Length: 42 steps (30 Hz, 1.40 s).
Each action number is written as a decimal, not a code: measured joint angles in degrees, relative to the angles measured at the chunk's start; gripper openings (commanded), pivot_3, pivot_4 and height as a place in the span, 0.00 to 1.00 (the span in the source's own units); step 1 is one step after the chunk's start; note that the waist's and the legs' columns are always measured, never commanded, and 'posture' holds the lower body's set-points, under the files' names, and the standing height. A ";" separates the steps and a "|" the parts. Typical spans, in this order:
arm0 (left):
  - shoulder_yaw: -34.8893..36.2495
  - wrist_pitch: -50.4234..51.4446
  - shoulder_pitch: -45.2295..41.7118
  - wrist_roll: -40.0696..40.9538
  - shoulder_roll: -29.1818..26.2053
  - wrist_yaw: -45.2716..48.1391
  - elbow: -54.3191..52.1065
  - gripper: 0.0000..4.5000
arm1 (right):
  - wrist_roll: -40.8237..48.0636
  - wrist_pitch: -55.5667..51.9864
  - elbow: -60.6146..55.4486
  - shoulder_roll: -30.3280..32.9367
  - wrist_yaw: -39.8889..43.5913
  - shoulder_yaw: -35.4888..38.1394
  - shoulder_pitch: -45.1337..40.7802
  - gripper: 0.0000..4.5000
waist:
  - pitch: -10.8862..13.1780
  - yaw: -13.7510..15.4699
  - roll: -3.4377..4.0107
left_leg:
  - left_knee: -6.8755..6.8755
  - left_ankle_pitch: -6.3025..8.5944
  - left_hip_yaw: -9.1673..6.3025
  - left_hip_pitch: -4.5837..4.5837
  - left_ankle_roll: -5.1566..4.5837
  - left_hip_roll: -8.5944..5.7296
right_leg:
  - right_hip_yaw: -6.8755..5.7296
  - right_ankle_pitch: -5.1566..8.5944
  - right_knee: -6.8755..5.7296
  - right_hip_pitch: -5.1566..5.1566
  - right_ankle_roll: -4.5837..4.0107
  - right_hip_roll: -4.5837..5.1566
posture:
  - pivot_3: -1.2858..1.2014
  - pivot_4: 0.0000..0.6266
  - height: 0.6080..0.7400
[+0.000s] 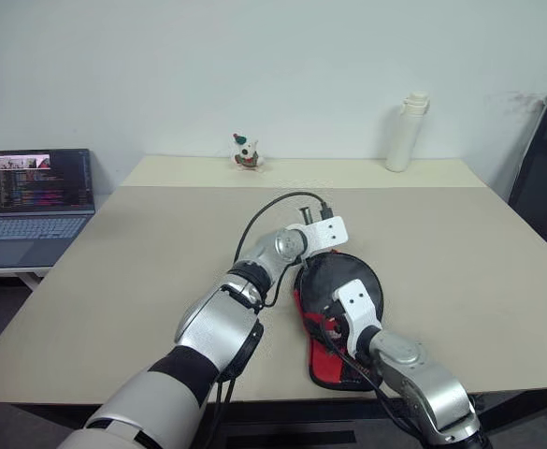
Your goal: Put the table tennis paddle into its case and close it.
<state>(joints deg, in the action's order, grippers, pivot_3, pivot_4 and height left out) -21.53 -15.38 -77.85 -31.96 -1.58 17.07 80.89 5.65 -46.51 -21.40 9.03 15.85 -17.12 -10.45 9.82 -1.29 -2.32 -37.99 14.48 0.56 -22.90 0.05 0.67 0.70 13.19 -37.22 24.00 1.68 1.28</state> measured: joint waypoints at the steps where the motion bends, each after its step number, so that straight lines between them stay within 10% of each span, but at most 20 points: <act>1: -0.83 -0.62 -0.53 -0.98 0.76 -0.61 0.19 0.00 | 0.00 0.00 -0.48 -0.48 -0.10 -0.44 0.58 1.00 | 0.00 0.03 0.00 | 0.00 0.00 0.00 -0.01 0.00 0.00 | -0.01 0.00 0.01 0.00 0.00 0.00 | 0.52 0.24 1.00; 13: -4.22 -3.76 -1.02 -5.31 3.01 -1.99 0.76 0.00 | -0.32 0.02 -0.85 -1.36 -1.10 -1.67 1.14 1.00 | -0.01 0.04 0.00 | 0.00 0.00 0.01 0.01 0.00 0.00 | -0.01 -0.01 0.06 -0.03 0.02 0.01 | 0.52 0.24 1.00; 24: 1.89 -1.72 -0.88 -0.17 1.55 3.86 0.43 0.81 | 0.68 -0.10 0.86 -1.35 0.89 -0.82 -1.55 1.00 | -0.05 -0.46 0.00 | 0.00 0.00 0.04 0.08 0.00 0.01 | 0.02 -0.01 0.01 -0.05 0.02 -0.06 | 0.52 0.24 1.00; 34: 16.72 -0.46 0.11 13.81 -5.99 9.22 -0.96 0.81 | 5.12 -3.10 -0.08 5.52 6.29 6.89 -3.88 1.00 | 0.00 -0.18 0.02 | 0.00 0.00 0.05 -0.11 0.00 0.00 | 0.02 -0.06 0.07 0.08 -0.02 0.05 | 0.52 0.24 1.00; 42: 32.46 6.07 7.38 35.35 -14.27 38.09 -9.88 0.81 | 19.49 -6.75 -4.52 9.00 15.07 18.89 -8.14 1.00 | 0.03 -0.62 0.08 | 0.04 0.00 0.02 -0.02 0.00 0.04 | -0.02 -0.18 -0.03 0.09 -0.27 -0.12 | 0.52 0.24 1.00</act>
<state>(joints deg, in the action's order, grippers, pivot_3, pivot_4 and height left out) 10.93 -9.31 -70.47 3.39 -15.86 55.16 71.01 25.14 -53.27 -25.92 18.02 30.93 1.77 -18.60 9.85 -1.90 -2.24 -37.96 14.48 0.58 -22.92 0.05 0.72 0.69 13.01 -37.25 24.09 1.41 1.16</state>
